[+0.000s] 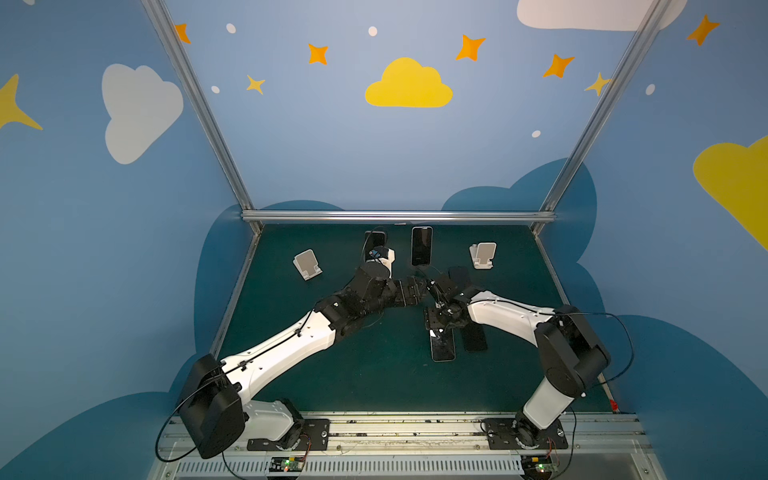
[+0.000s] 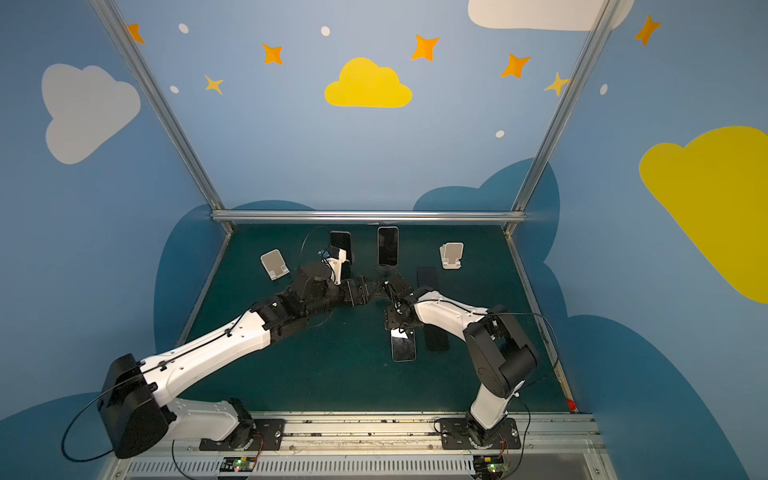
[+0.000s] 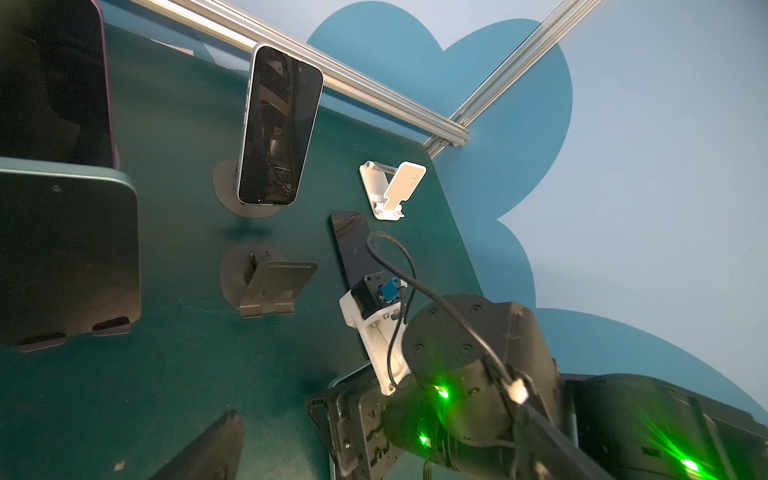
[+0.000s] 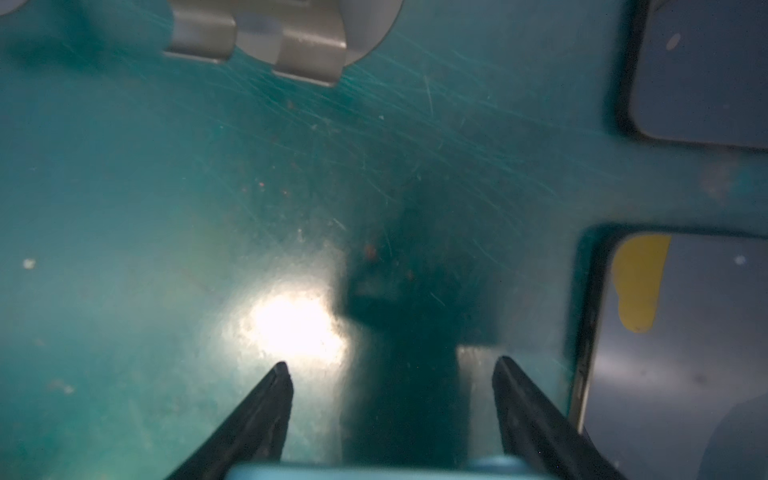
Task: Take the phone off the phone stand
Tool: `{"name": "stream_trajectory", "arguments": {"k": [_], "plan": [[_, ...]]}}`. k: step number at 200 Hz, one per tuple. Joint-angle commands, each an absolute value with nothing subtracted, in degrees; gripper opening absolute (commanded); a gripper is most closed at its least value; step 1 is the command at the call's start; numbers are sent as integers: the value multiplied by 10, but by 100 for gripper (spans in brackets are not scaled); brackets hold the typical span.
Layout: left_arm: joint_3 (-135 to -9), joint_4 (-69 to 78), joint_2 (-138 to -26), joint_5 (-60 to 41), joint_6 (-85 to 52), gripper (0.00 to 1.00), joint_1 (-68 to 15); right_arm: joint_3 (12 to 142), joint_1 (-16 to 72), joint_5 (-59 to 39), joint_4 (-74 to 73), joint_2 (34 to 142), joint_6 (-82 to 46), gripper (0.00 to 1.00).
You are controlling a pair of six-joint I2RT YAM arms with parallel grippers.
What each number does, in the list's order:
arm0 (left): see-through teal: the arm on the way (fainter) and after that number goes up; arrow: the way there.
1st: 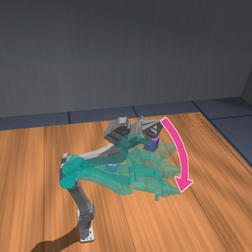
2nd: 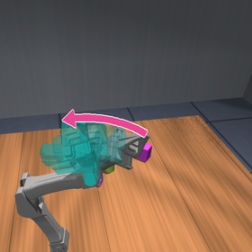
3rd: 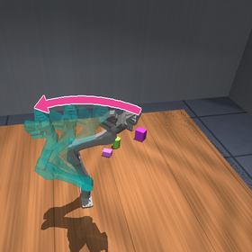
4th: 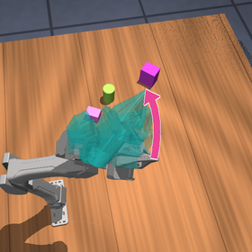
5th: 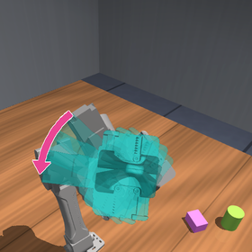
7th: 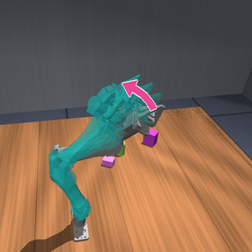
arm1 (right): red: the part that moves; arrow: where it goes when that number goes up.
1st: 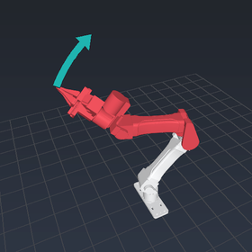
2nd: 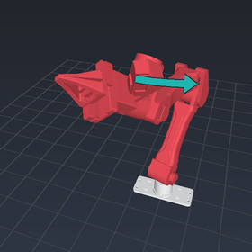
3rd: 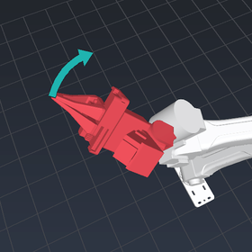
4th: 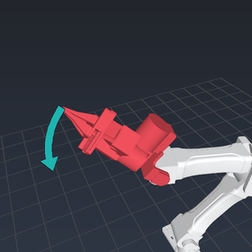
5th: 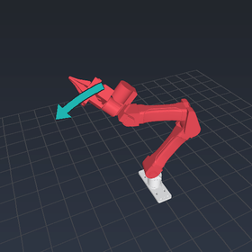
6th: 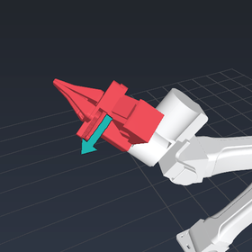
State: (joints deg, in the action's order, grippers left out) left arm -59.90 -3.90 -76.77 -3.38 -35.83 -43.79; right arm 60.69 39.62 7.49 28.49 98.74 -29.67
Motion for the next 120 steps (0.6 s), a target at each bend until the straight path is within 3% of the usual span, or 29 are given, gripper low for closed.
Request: {"name": "stream_trajectory", "arguments": {"k": [1, 120], "plan": [[-612, -46, -753, -31, -356, 100, -438, 616, 396, 79, 280, 1011, -308, 70], [-609, -45, -748, -22, -356, 100, -437, 631, 396, 148, 278, 1055, -301, 75]]}}
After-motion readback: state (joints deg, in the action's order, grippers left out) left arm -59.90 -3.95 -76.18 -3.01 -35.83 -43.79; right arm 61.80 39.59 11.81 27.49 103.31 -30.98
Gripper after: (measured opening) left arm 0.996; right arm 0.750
